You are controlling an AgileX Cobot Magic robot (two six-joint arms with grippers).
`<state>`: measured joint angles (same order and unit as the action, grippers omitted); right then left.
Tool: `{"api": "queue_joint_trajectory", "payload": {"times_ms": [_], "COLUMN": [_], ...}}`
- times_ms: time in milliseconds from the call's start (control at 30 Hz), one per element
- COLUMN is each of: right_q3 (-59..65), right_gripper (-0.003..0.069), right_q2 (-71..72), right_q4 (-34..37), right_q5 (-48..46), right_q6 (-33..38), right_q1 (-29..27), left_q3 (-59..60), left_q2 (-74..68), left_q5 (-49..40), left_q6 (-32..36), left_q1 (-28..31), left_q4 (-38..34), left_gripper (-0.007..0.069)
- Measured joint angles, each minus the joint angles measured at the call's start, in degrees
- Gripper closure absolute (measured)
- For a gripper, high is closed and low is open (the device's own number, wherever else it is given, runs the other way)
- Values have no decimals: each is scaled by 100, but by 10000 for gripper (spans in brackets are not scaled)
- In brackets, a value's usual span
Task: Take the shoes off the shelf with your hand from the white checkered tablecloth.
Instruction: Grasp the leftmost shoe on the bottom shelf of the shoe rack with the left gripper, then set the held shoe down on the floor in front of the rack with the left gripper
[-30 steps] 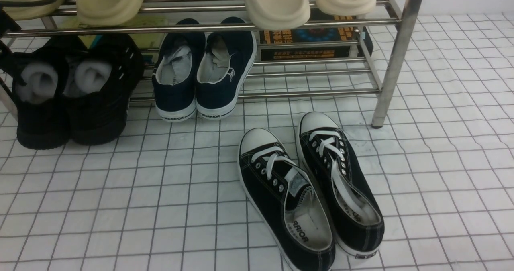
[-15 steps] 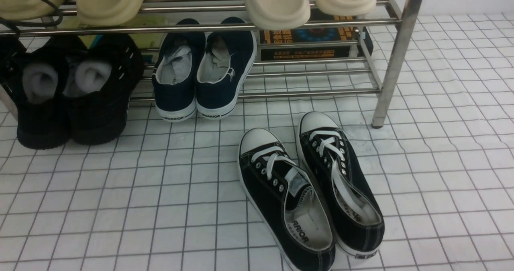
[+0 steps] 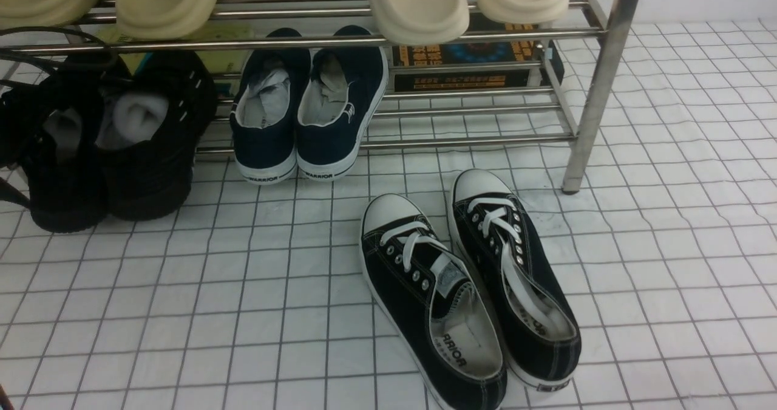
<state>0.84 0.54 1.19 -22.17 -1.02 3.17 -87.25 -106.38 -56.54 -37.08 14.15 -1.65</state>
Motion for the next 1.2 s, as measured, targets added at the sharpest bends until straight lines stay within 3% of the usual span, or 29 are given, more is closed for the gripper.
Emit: {"api": "queue_joint_trajectory", "payload": {"times_ms": [33,67,167,733,1200], "right_q3": [0,0,0,0,0], "right_gripper": [420,420,420,420,420], "right_q2": [0,0,0,0,0], "right_q4": [0,0,0,0,0], "right_q5": [0,0,0,0,0], "right_q6": [0,0,0,0,-37], "right_q1": [0,0,0,0,0], "left_q3": [0,0,0,63,2029], "left_q2": [0,17,108,1429,2504], "left_q5": [1,-38,-149,-1515,-1458], "left_q6": [27,140,265,598,-2], "left_q1": [0,0,0,11,11], "left_q4": [0,0,6,1222,1585], "left_gripper": [444,543,605,607,607]}}
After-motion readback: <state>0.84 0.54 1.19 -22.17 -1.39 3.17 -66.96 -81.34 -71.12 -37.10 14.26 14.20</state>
